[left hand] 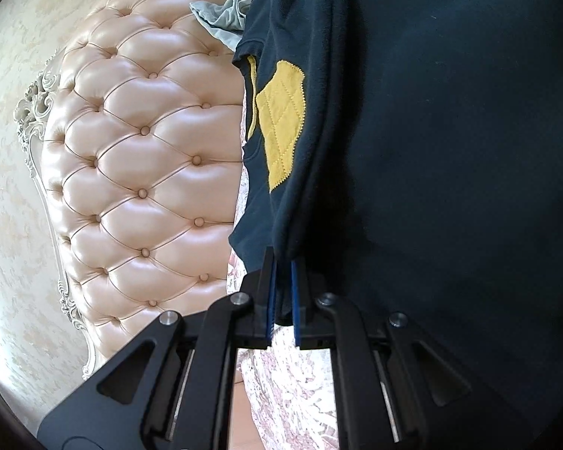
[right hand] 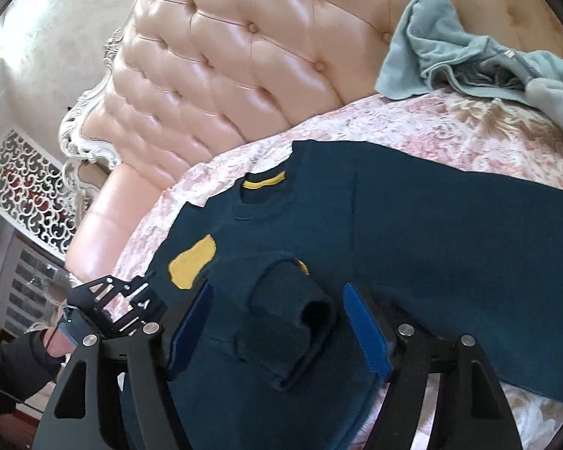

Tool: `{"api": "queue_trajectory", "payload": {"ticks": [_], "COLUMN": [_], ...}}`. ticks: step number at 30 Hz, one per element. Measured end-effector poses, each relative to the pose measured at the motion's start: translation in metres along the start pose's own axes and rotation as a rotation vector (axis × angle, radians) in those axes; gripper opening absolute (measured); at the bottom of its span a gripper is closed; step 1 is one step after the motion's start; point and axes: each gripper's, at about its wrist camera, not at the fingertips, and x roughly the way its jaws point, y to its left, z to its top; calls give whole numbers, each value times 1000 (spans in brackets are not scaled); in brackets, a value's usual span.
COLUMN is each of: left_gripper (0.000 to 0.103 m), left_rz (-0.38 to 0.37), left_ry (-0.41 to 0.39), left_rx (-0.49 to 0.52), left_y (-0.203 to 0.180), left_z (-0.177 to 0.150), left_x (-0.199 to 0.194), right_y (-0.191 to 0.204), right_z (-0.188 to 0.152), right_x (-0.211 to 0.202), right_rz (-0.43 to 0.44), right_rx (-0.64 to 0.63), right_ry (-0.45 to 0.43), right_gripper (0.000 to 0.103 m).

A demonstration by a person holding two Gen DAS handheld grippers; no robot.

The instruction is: Fold clothes

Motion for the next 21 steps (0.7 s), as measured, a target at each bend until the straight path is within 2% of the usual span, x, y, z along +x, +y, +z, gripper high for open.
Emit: {"api": "queue_trajectory", "payload": {"ticks": [1, 2, 5, 10, 14, 15, 17, 19, 21], "left_gripper": [9, 9, 9, 9, 12, 15, 28, 50, 51], "left_rz": [0, 1, 5, -2, -36, -46, -28, -28, -21], "left_ry": [0, 1, 6, -13, -10, -4, -13, -13, -12], "left_rx": [-2, -4, -21, 9, 49, 60, 74, 18, -105], "left_y": [0, 1, -3, -3, -12, -15, -18, -7, 16], "left_z": [1, 1, -5, -7, -4, -3, -4, -7, -7], "left_x": [1, 2, -6, -6, 1, 3, 1, -11, -31], "right_y": [-3, -2, 8, 2, -12, -11, -9, -12, -13], "right_z": [-1, -2, -3, -9, -14, -15, -15, -16, -16], "right_x": [7, 9, -2, -15, 1, 8, 13, 13, 13], "right_rz": [-17, -22, 19, 70, 8, -17, -33, -27, -24], "right_rx": [7, 3, -38, 42, 68, 59, 50, 61, 65], "right_ry": [31, 43, 29, 29, 77, 88, 95, 93, 93], "right_gripper": [30, 5, 5, 5, 5, 5, 5, 5, 5]}}
